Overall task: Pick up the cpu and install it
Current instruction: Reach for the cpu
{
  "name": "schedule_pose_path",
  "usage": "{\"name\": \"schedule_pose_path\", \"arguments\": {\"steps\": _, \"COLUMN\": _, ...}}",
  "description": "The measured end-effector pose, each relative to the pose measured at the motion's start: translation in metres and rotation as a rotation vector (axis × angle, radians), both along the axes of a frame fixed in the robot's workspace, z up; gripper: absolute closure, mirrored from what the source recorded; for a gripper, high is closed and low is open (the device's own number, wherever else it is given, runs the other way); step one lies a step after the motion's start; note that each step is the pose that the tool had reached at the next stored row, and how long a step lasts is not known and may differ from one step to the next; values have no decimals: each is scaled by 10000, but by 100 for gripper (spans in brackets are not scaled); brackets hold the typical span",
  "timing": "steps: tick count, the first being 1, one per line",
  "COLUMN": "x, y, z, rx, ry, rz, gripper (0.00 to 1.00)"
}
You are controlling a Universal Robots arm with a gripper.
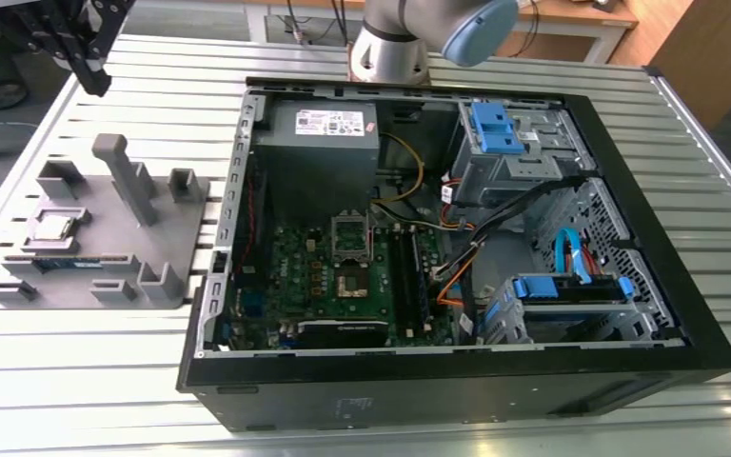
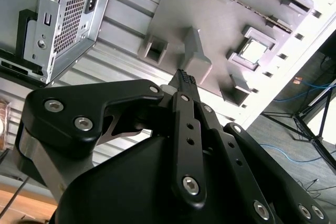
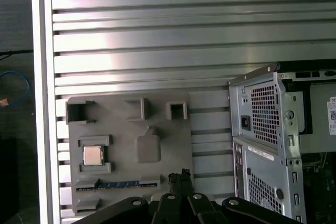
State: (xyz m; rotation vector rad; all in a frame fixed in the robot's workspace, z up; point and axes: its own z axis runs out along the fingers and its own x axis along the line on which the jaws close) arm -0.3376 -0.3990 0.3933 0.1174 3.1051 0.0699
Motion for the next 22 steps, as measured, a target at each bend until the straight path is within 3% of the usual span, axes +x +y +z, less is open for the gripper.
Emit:
{"name": "schedule_pose_path", "arguments": {"steps": 13, "x": -5, "y": 0, "z": 0, "rx": 0, "ry": 0, "rz": 0, "gripper": 89}}
{"name": "schedule_pose_path", "arguments": {"steps": 17, "x": -6, "y": 0, "z": 0, "rx": 0, "ry": 74, "rz": -2, "gripper": 89}}
{"name": "schedule_pose_path", "arguments": {"steps": 22, "x": -5, "y": 0, "z": 0, "rx": 0, "ry": 90, "rz": -1, "gripper": 89}}
